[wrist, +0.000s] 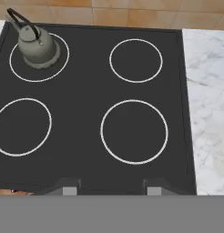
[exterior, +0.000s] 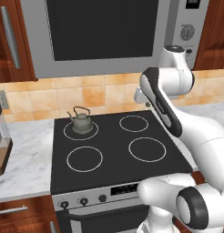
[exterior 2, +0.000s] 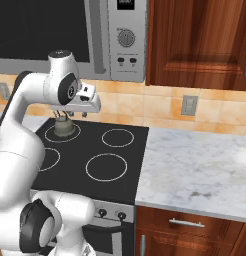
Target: Turn on the rear left burner of the stove.
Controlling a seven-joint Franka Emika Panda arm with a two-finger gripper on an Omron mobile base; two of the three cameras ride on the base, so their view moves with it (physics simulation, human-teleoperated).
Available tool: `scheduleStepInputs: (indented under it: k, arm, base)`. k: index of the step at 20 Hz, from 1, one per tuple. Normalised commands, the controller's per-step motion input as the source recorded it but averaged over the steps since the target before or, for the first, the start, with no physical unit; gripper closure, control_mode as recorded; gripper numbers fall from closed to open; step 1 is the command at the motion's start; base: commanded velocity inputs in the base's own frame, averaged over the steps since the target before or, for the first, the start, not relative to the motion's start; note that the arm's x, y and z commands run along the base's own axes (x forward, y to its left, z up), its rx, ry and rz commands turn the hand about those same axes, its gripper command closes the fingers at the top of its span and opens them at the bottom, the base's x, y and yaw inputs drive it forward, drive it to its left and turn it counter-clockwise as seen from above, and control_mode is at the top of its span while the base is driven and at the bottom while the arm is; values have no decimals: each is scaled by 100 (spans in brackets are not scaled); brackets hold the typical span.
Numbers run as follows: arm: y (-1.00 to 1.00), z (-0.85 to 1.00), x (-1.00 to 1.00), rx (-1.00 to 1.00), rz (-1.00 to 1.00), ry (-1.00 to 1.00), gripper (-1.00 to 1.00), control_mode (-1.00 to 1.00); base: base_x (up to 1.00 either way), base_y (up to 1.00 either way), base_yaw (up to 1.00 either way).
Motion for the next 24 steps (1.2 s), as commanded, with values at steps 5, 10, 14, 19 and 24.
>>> scheduleStepInputs:
  k: [5,10,14,19,24]
  arm:
    - [46,0,0,0,0,0,-100,-100]
    - [99,0,-5,0,0,-3,-100,-100]
    - [100,-18,-15,-5,0,0,-100,-100]
    - [82,-28,-37,-15,22,9,-100,-100]
    - [97,-42,-21,-10,15,-6,-100,-100]
  base:
    - [0,0,0]
    - [0,0,0]
    - [0,0,0]
    - [0,0,0]
    - [0,0,0]
